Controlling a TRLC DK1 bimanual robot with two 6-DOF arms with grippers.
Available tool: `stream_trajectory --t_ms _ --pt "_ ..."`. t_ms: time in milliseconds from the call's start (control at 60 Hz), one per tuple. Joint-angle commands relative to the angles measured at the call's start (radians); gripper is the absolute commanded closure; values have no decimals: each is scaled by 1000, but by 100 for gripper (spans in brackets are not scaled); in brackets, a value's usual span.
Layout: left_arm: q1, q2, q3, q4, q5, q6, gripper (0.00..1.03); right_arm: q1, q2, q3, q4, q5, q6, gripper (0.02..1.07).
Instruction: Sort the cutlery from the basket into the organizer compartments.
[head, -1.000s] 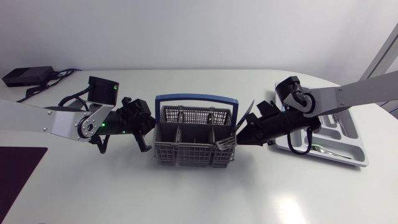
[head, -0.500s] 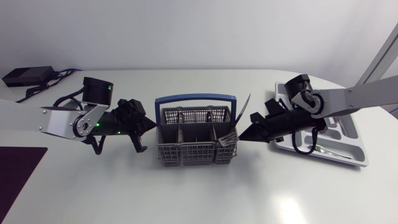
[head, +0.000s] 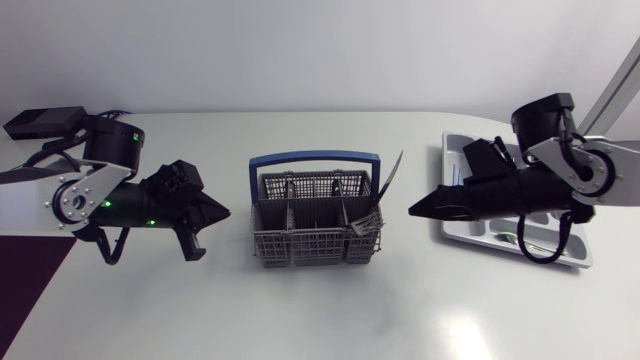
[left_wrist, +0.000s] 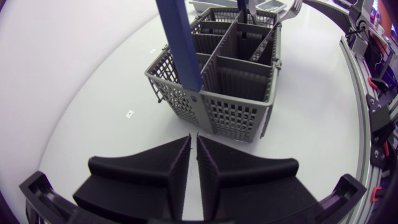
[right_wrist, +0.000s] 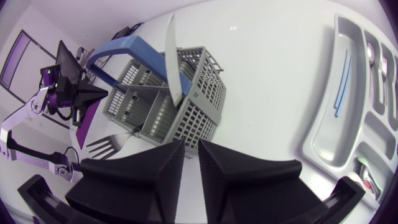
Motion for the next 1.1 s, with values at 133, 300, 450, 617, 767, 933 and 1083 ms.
stream_trajectory --t_ms 133,300,450,617,767,933,1083 --pt "-104 -142 -8 -133 13 -41 82 29 -160 -65 -44 -20 -68 69" --pt "-193 -176 15 -188 13 -95 78 118 -244 -91 -45 -15 -69 59" --pt "-250 -176 48 -225 13 -124 78 182 -252 -82 -39 -1 -68 59" --pt "-310 -164 67 -225 13 -153 78 242 -210 -62 -13 23 -65 59" --pt "-337 -149 87 -225 13 -171 78 314 -175 -42 16 71 -57 60" --pt "-379 -118 102 -225 12 -179 78 347 -140 -22 61 108 -43 65" --pt "-390 -99 121 -223 10 -179 78 360 -109 -13 93 138 -45 80"
